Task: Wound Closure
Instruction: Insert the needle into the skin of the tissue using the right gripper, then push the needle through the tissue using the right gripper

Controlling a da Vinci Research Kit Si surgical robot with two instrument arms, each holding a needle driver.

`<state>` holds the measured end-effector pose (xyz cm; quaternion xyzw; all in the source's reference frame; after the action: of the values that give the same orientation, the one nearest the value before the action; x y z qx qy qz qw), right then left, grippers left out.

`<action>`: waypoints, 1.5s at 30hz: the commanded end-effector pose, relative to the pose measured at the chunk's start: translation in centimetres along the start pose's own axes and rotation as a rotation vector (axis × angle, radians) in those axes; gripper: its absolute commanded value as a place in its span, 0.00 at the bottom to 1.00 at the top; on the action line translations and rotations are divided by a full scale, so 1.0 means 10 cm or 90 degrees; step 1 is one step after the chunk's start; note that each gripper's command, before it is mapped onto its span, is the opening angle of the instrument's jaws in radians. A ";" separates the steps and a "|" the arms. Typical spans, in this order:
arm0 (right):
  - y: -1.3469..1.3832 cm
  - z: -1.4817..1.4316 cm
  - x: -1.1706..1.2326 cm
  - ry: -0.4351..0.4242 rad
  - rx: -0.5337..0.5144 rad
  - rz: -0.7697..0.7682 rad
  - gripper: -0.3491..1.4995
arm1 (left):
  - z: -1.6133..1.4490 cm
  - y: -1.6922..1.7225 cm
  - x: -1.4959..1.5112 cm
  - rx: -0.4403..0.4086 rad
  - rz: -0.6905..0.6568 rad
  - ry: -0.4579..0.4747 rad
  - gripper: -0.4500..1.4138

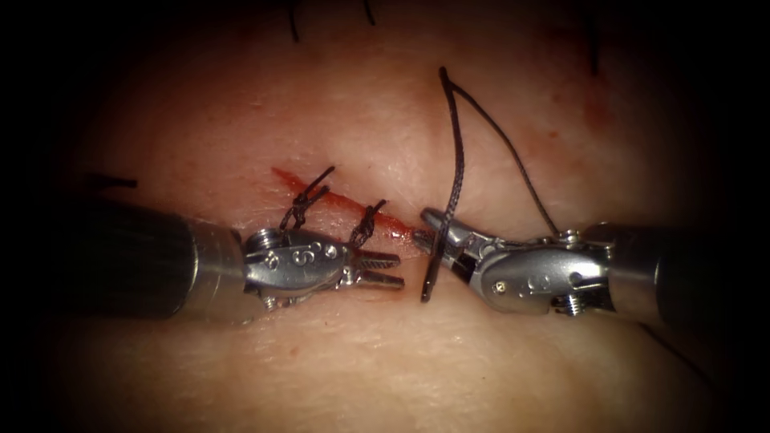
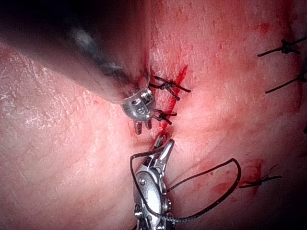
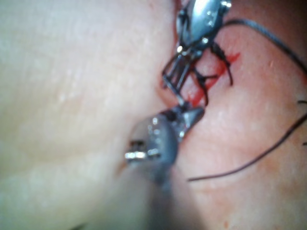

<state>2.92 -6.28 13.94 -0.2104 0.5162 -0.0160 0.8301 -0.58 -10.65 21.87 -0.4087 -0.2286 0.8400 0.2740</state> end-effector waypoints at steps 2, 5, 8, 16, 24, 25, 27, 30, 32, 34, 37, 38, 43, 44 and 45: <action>0.012 0.005 0.018 0.008 -0.014 -0.021 0.00 | 0.010 0.005 -0.005 -0.002 -0.001 0.000 0.33; 0.038 0.001 0.041 0.015 -0.036 -0.046 0.00 | 0.016 0.006 -0.002 -0.006 -0.002 0.001 0.33; 0.057 -0.002 0.054 0.019 -0.048 -0.052 0.00 | 0.020 0.004 0.001 -0.007 -0.004 0.001 0.33; 0.067 -0.006 0.053 0.022 -0.054 -0.050 0.00 | 0.025 0.001 0.005 -0.009 -0.005 0.002 0.33; 0.082 -0.007 0.046 0.037 -0.058 -0.007 0.00 | 0.026 0.000 0.001 -0.009 -0.002 0.002 0.32; 0.089 -0.009 0.045 0.038 -0.057 0.008 0.00 | 0.027 -0.002 -0.002 -0.009 0.000 0.002 0.32; 0.093 -0.011 0.045 0.040 -0.059 0.021 0.00 | 0.028 -0.004 -0.004 -0.009 0.001 0.002 0.32; 0.094 -0.010 0.041 0.048 -0.052 0.062 0.00 | 0.030 -0.008 -0.010 -0.009 0.001 0.002 0.32; 0.096 -0.008 0.038 0.050 -0.048 0.088 0.00 | 0.030 -0.010 -0.012 -0.008 -0.001 0.000 0.32; 0.101 -0.006 0.034 0.051 -0.048 0.100 0.00 | 0.031 -0.012 -0.014 -0.009 0.001 0.000 0.32; 0.104 -0.004 0.033 0.053 -0.046 0.109 0.00 | 0.031 -0.015 -0.016 -0.009 -0.001 0.000 0.32; 0.105 -0.004 0.033 0.052 -0.046 0.109 0.00 | 0.030 -0.016 -0.016 -0.010 -0.001 0.000 0.32; 0.110 -0.002 0.035 0.057 -0.043 0.123 0.00 | 0.028 -0.019 -0.020 -0.012 -0.002 0.000 0.32; 0.113 -0.001 0.034 0.058 -0.043 0.139 0.00 | 0.028 -0.019 -0.021 -0.012 -0.001 0.000 0.32; 0.117 0.000 0.033 0.058 -0.041 0.156 0.00 | 0.028 -0.019 -0.021 -0.012 -0.001 0.000 0.32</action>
<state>2.80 -5.29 13.16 -0.1689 0.5758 0.0952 0.7943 -0.59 -10.61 22.21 -0.4110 -0.2356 0.8379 0.2709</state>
